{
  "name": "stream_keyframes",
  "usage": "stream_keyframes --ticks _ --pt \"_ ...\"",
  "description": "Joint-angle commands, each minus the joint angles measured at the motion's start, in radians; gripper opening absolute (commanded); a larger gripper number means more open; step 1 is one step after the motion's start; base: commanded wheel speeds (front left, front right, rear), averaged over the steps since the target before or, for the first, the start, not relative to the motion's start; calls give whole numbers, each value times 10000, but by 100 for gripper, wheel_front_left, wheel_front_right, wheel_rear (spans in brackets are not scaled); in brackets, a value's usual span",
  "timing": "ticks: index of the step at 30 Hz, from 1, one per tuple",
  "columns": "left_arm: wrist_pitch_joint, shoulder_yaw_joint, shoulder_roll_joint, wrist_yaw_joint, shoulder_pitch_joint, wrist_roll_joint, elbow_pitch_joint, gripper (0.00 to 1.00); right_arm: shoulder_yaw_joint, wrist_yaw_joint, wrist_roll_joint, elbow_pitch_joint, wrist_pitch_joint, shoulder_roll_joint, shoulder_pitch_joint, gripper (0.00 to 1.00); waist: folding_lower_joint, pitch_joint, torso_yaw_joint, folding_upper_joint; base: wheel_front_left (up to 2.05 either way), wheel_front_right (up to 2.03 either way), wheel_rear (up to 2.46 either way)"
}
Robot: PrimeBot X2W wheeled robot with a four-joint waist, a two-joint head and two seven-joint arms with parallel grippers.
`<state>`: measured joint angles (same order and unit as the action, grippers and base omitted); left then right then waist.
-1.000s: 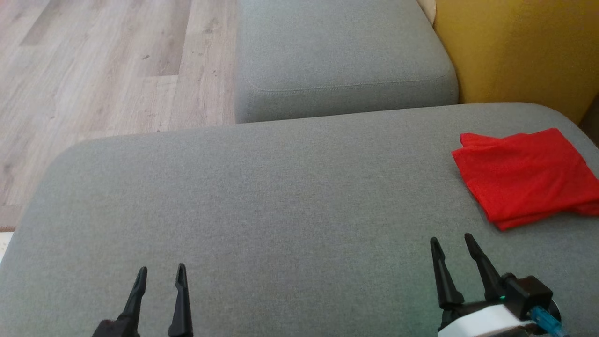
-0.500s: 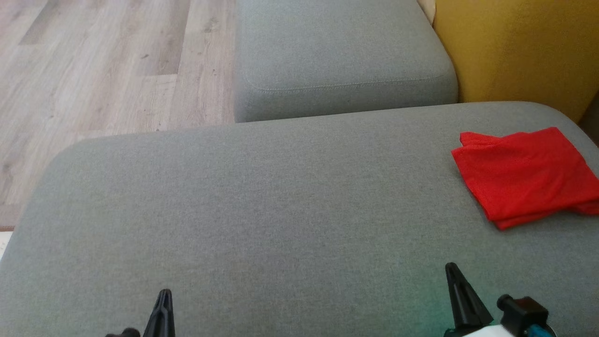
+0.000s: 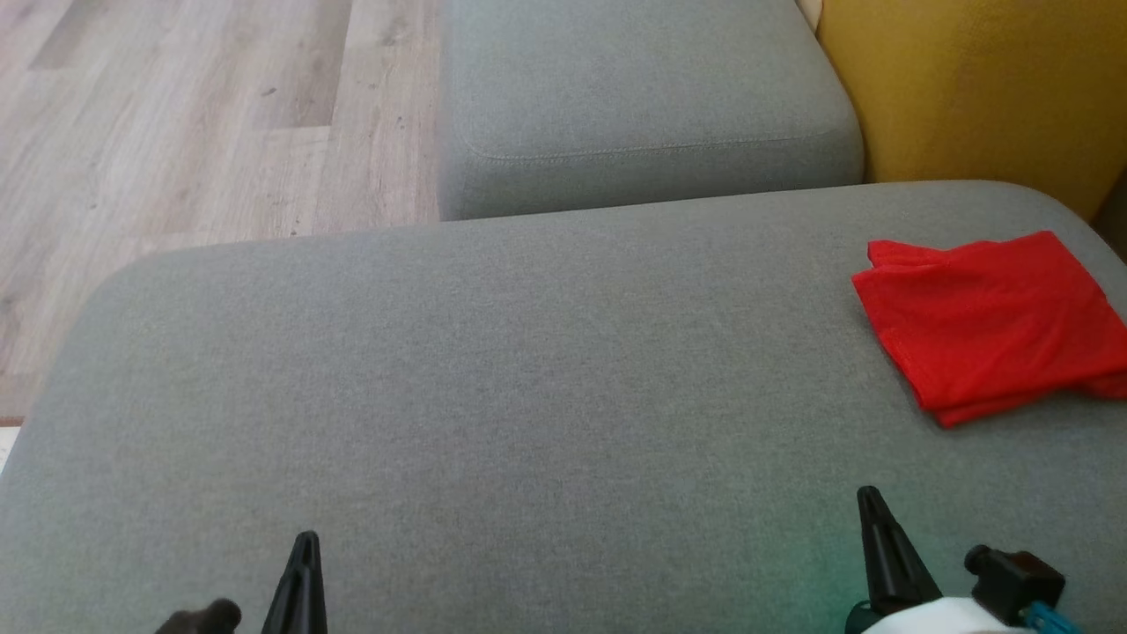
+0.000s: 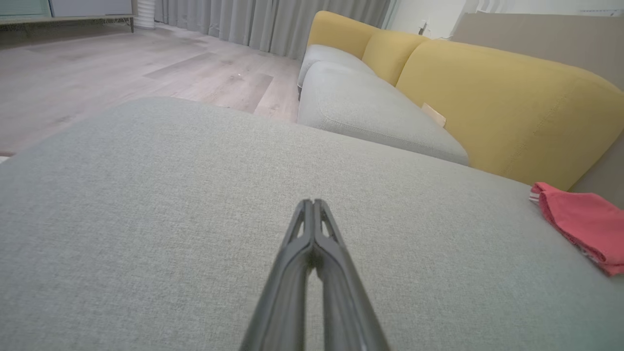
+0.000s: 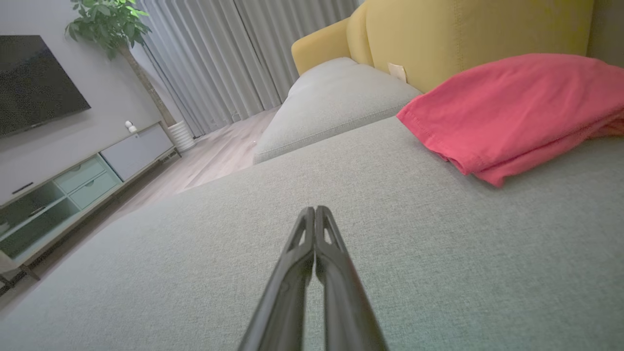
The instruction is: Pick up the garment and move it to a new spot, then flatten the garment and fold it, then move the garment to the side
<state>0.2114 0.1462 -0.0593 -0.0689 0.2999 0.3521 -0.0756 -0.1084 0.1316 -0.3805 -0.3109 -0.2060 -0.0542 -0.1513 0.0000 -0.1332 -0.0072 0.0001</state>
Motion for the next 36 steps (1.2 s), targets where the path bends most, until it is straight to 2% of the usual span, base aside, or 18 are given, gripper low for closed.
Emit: stream_keyframes --ticks 1,36 --pt "-47 -179 -104 71 -484 282 245 0 68 -1 -300 363 34 -85 625 0 0 16 2 -1 0 0 0" --pt "-880 -711 -220 700 -1638 4448 -385 0 607 -4 -4291 467 927 -157 1247 0 0 450 25 -1 0 0 0"
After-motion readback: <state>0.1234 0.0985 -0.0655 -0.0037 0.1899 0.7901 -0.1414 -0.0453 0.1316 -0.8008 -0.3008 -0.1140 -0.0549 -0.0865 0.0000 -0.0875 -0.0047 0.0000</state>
